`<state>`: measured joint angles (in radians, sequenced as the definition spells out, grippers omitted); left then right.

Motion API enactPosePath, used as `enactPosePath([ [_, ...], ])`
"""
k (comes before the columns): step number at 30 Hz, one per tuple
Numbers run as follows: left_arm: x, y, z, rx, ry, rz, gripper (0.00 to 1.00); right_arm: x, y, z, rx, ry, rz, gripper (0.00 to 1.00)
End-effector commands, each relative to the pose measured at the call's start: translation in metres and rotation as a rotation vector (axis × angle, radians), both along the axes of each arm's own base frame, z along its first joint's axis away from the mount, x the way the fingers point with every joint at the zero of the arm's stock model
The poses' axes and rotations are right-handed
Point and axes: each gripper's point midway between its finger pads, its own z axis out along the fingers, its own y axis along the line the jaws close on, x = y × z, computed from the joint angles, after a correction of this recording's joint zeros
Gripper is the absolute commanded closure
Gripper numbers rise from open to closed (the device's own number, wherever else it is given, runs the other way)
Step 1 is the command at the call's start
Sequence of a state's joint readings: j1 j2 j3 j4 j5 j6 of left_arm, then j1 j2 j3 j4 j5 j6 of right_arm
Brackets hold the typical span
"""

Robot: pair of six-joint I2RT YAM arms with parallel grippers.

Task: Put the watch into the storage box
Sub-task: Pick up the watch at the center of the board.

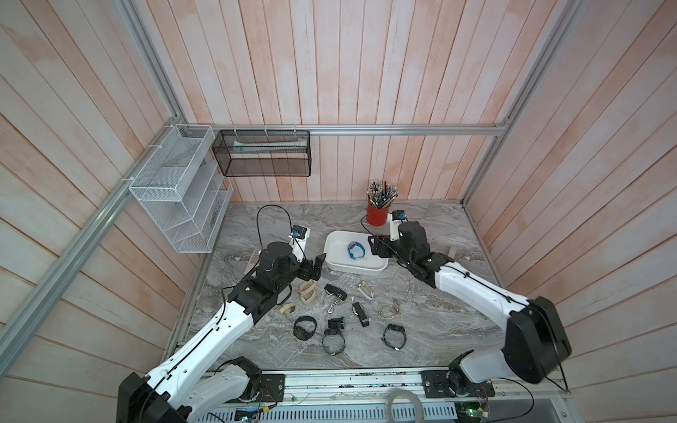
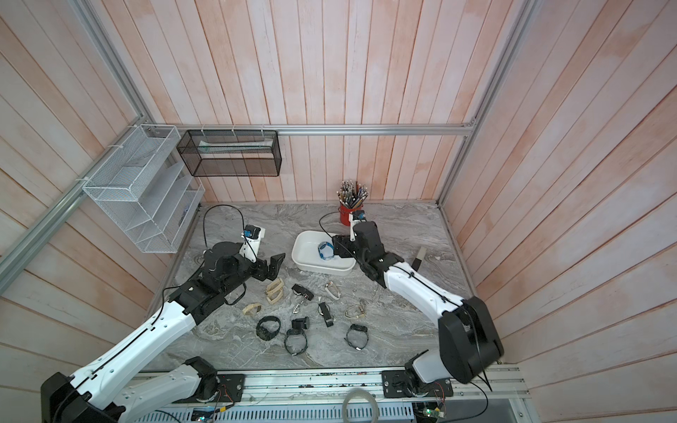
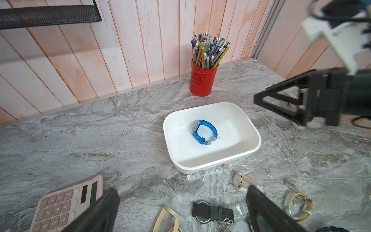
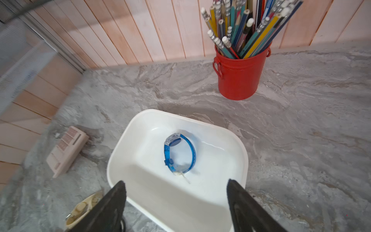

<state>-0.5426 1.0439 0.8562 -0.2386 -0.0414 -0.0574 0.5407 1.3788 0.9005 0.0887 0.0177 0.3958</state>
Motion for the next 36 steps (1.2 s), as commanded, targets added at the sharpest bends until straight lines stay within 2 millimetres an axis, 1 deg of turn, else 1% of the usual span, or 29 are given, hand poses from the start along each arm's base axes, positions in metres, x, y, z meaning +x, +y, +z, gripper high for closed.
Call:
enactPosePath([
  [1, -0.002, -0.005, -0.007, -0.001, 0.041, -0.018, 0.0, -0.018, 0.001, 0.011, 0.1, -0.097, 0.046, 0.14],
  [4, -0.004, -0.007, -0.014, -0.044, 0.108, -0.002, 0.0, -0.023, -0.01, 0.016, 0.104, -0.121, 0.012, 0.14],
  [6, -0.007, -0.006, -0.02, -0.054, 0.147, 0.008, 0.02, -0.023, -0.012, 0.02, 0.106, -0.125, 0.004, 0.14],
  [7, -0.008, -0.005, -0.024, -0.058, 0.168, 0.019, 0.05, -0.021, -0.012, 0.021, 0.101, -0.125, 0.007, 0.14],
  [10, -0.015, -0.002, -0.034, -0.062, 0.223, 0.038, 0.21, -0.018, -0.009, 0.019, 0.084, -0.118, 0.016, 0.14],
  [12, -0.019, 0.002, -0.042, -0.063, 0.264, 0.054, 0.28, -0.017, -0.005, 0.017, 0.089, -0.11, 0.028, 0.13],
  [17, -0.03, 0.018, -0.073, -0.062, 0.343, 0.126, 0.3, -0.015, 0.001, 0.012, 0.102, -0.093, 0.043, 0.13],
  [19, -0.032, 0.02, -0.082, -0.063, 0.368, 0.138, 0.31, -0.014, 0.004, 0.011, 0.088, -0.085, 0.062, 0.13],
  [21, -0.029, 0.021, -0.087, -0.056, 0.389, 0.158, 0.33, -0.014, 0.004, 0.01, 0.079, -0.081, 0.066, 0.13],
  [24, -0.023, 0.024, -0.102, -0.03, 0.453, 0.192, 0.37, -0.017, 0.003, 0.008, 0.09, -0.078, 0.067, 0.13],
  [27, -0.019, 0.018, -0.114, -0.046, 0.485, 0.18, 0.38, -0.021, 0.0, 0.006, 0.108, -0.076, 0.057, 0.13],
  [30, -0.016, 0.014, -0.122, -0.057, 0.511, 0.165, 0.44, -0.024, 0.0, 0.008, 0.109, -0.078, 0.063, 0.13],
  [36, -0.013, 0.019, -0.144, -0.018, 0.554, 0.179, 0.46, -0.028, -0.002, 0.014, 0.098, -0.092, 0.076, 0.13],
])
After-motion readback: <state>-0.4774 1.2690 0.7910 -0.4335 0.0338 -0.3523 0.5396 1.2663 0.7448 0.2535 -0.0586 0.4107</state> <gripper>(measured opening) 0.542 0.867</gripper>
